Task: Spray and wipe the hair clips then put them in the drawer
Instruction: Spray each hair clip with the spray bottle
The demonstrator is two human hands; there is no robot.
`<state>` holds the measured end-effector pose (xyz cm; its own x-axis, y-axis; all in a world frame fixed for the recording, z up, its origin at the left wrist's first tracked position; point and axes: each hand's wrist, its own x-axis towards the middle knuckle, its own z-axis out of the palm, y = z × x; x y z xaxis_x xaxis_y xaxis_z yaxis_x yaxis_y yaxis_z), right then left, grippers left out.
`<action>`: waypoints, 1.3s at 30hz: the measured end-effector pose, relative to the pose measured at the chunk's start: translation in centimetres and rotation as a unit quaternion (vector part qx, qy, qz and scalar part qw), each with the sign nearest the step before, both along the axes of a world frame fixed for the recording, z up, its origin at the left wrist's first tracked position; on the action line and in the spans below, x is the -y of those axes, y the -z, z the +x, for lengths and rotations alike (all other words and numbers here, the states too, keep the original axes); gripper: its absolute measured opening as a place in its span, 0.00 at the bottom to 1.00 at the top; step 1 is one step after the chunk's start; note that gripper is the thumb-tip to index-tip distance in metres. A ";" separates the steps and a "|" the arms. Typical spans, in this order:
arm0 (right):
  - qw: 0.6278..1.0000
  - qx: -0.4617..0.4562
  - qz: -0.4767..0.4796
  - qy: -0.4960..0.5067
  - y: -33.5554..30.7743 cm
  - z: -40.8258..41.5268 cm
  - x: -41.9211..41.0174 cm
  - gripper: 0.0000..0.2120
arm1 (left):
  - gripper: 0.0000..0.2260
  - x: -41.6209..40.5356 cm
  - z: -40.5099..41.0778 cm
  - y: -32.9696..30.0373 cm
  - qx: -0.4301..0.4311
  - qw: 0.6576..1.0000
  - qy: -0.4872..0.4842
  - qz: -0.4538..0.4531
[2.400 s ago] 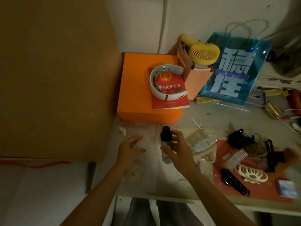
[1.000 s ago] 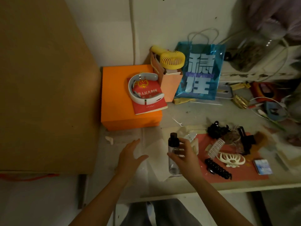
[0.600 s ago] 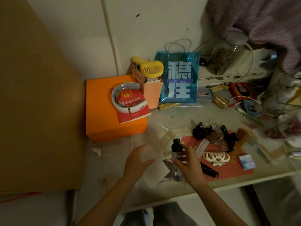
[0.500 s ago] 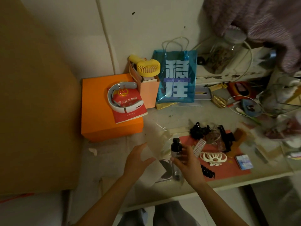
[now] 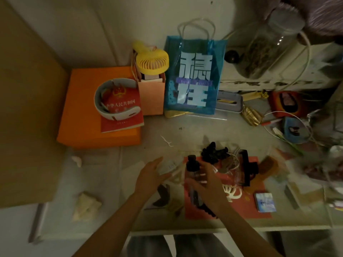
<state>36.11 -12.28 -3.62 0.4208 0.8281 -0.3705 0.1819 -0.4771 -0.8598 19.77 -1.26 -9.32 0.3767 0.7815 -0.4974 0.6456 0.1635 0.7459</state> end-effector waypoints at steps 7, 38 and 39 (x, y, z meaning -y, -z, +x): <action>0.999 -0.016 -0.011 -0.032 0.2 2.1 0.1 0.23 | 0.28 0.6 1.5 1.0 -0.008 0.999 -0.048 -0.014; 1.000 0.009 0.010 0.016 -0.3 2.6 -0.6 0.22 | 0.17 -2.7 1.9 -4.6 0.092 0.986 -0.106 0.094; 1.000 0.008 0.020 0.021 -0.8 2.8 -0.8 0.22 | 0.16 -3.0 2.0 -5.5 0.105 0.983 -0.117 0.094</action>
